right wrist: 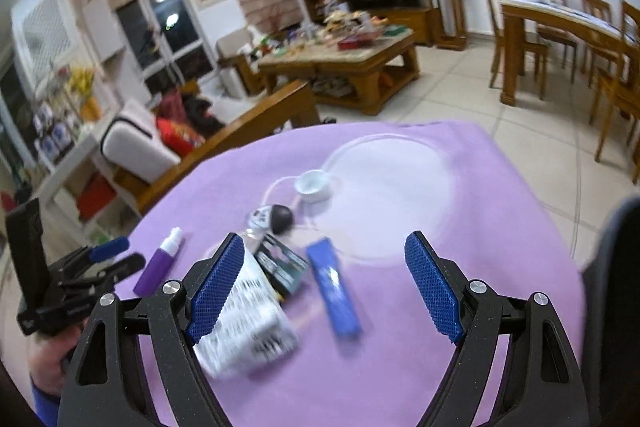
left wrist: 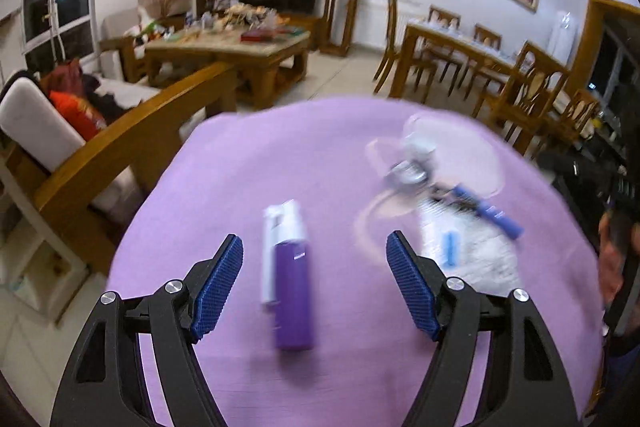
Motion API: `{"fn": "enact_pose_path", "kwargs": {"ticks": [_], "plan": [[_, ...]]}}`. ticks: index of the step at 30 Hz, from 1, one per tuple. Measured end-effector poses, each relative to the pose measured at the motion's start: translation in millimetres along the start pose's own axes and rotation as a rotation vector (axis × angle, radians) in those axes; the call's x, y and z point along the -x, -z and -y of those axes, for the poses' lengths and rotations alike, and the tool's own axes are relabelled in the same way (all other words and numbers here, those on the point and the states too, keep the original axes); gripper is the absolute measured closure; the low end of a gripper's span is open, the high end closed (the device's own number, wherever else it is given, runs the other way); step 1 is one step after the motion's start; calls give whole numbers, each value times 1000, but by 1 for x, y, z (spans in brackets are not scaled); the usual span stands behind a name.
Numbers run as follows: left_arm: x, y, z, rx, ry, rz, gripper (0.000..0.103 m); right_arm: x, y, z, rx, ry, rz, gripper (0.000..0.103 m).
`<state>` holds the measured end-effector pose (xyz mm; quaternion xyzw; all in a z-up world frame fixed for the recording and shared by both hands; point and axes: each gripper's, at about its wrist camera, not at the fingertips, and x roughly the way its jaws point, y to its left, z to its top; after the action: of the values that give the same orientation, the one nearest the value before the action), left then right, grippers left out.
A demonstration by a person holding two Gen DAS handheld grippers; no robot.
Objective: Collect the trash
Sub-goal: 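Grasp the purple spray bottle with left tool while right tool grasps white cup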
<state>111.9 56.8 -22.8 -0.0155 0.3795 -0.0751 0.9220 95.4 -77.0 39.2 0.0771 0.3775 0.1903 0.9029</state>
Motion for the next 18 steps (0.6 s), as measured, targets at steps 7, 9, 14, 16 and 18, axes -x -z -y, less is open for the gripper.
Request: {"fn": "enact_pose_path", "kwargs": {"ticks": [7,9,14,16,18], "plan": [[-12,13,-19,-22,6,-83,30,-90,-31,-26,95,90,-114,35],[-11,20,-18,-58,-14,-97,31,-124,-36,-27,115,125,-163,38],[-23,26,-23,-107,-10,-175,41,-159,-41,-34,133,158,-201,45],[-25,27,-22,-138,-27,-182,42,-168,-42,-35,147,177,-217,51],[-24,26,-24,-144,-29,-181,47,-171,-42,-36,165,195,-218,59]]}}
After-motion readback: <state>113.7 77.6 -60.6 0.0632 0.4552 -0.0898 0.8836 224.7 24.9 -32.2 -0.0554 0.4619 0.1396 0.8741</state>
